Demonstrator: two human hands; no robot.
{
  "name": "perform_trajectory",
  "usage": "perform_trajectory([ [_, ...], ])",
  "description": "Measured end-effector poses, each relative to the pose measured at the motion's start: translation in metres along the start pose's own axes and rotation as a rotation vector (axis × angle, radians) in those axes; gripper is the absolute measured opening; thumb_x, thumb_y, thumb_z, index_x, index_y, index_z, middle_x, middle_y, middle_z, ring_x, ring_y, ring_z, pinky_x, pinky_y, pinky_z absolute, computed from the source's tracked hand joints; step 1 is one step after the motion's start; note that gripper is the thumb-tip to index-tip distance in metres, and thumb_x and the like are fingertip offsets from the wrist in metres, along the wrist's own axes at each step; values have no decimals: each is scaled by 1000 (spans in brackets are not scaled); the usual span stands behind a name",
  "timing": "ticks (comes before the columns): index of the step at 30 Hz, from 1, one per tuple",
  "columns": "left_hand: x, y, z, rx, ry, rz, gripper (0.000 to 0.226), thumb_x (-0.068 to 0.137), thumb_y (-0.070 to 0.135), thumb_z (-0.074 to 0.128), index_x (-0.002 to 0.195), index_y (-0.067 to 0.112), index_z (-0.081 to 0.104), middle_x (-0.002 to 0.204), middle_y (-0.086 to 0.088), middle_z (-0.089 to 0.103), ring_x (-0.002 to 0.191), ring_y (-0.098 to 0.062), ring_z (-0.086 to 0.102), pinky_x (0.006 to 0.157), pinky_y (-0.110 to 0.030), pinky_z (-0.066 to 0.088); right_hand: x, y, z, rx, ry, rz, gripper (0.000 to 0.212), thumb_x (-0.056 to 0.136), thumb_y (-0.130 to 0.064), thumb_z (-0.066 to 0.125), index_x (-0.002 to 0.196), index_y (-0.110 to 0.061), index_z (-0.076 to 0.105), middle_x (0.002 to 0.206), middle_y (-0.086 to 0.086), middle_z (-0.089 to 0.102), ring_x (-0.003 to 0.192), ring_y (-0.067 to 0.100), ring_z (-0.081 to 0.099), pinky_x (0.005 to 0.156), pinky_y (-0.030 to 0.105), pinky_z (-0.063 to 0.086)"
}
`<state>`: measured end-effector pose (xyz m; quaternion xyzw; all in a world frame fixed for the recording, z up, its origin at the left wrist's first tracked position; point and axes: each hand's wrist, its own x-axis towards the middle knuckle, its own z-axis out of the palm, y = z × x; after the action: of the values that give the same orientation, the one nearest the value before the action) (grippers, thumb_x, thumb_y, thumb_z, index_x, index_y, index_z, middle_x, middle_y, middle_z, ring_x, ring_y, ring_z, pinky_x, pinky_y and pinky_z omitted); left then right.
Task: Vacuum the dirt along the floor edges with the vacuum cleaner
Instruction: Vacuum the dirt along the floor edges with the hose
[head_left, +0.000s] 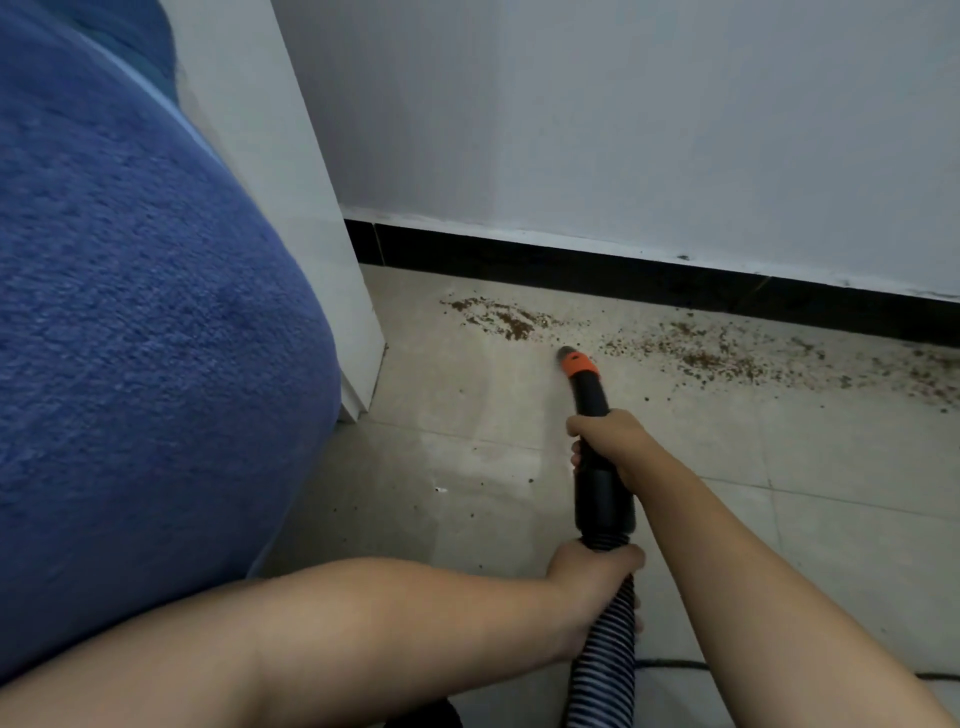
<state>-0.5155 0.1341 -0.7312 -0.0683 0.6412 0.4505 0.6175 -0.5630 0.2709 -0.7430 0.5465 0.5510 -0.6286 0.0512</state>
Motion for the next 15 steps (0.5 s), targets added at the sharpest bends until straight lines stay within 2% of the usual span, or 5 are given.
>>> perform_trajectory([
  [2, 5, 12, -6, -60, -90, -50, 16, 88, 20, 64, 91, 8, 53, 68, -10, 55, 48, -20, 54, 50, -27, 50, 7, -6, -7, 23, 80, 0, 25, 84, 0, 59, 105, 3, 47, 61, 13, 53, 46, 23, 52, 46, 29, 45],
  [4, 6, 22, -5, -113, -108, -67, 18, 88, 19, 64, 92, 5, 52, 68, -11, 54, 49, -21, 54, 52, -29, 49, 12, -14, -8, 11, 76, -8, 27, 84, 0, 59, 107, 4, 47, 62, 14, 54, 46, 23, 53, 45, 28, 45],
  [9, 9, 27, -1, -300, -22, -45, 14, 87, 14, 63, 91, 4, 55, 61, -11, 54, 44, -22, 52, 52, -30, 47, 14, -37, 15, -125, -121, -19, 24, 84, -1, 59, 105, 3, 47, 62, 12, 54, 45, 20, 53, 46, 27, 48],
  [15, 17, 37, -11, -402, 119, 8, 32, 86, 15, 66, 112, -3, 62, 63, -10, 59, 42, -20, 55, 44, -24, 47, 25, -54, 49, -212, -268, -40, 28, 83, -1, 59, 108, 1, 47, 61, 11, 54, 43, 19, 53, 46, 26, 49],
])
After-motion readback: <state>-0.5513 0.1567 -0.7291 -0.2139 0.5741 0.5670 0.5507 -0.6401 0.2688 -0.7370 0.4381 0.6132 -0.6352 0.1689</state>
